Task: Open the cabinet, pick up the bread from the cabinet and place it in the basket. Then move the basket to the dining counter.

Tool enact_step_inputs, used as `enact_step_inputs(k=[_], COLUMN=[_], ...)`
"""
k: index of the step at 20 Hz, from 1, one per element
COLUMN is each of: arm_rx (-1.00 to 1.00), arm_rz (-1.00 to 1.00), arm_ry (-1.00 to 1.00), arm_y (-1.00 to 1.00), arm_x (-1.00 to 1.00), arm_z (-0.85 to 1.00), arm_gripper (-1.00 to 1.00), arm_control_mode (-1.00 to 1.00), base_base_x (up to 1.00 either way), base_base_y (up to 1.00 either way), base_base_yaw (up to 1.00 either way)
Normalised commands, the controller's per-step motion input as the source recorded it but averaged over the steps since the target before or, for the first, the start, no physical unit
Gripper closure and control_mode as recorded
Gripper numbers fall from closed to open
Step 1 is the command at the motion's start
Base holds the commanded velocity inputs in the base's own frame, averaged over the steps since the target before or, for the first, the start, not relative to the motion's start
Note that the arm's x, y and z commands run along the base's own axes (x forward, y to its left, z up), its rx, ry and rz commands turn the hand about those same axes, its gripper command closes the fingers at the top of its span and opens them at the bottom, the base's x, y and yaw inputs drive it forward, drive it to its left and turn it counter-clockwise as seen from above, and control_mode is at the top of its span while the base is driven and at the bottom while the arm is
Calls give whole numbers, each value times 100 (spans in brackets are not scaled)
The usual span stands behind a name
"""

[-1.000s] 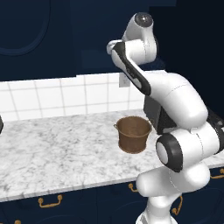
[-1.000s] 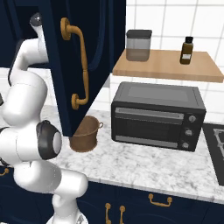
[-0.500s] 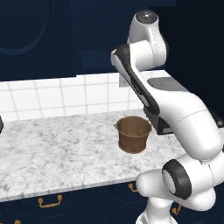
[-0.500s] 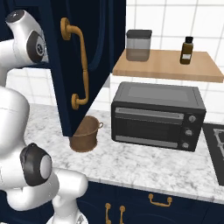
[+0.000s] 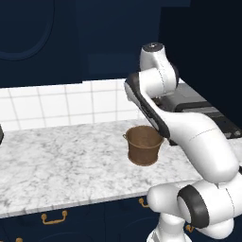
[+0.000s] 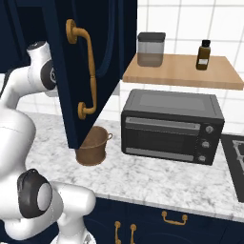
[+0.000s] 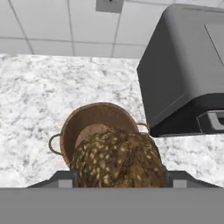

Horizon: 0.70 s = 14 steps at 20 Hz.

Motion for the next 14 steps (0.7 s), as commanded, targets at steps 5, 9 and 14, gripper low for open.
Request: enact_step_inputs(k=[5, 9, 14], arm_rx=[0, 0, 0], arm_rz=[-1, 0, 0], arm_ry=[12, 0, 1], arm_y=[-9, -6, -19], arm_x=[14, 51, 81], arm_z=[-100, -100, -100], arm_gripper=[100, 100, 100], arm_control_mode=[-100, -100, -100], base_base_x=[0, 0, 0], base_base_y=[0, 0, 0], base_base_yaw=[0, 0, 0])
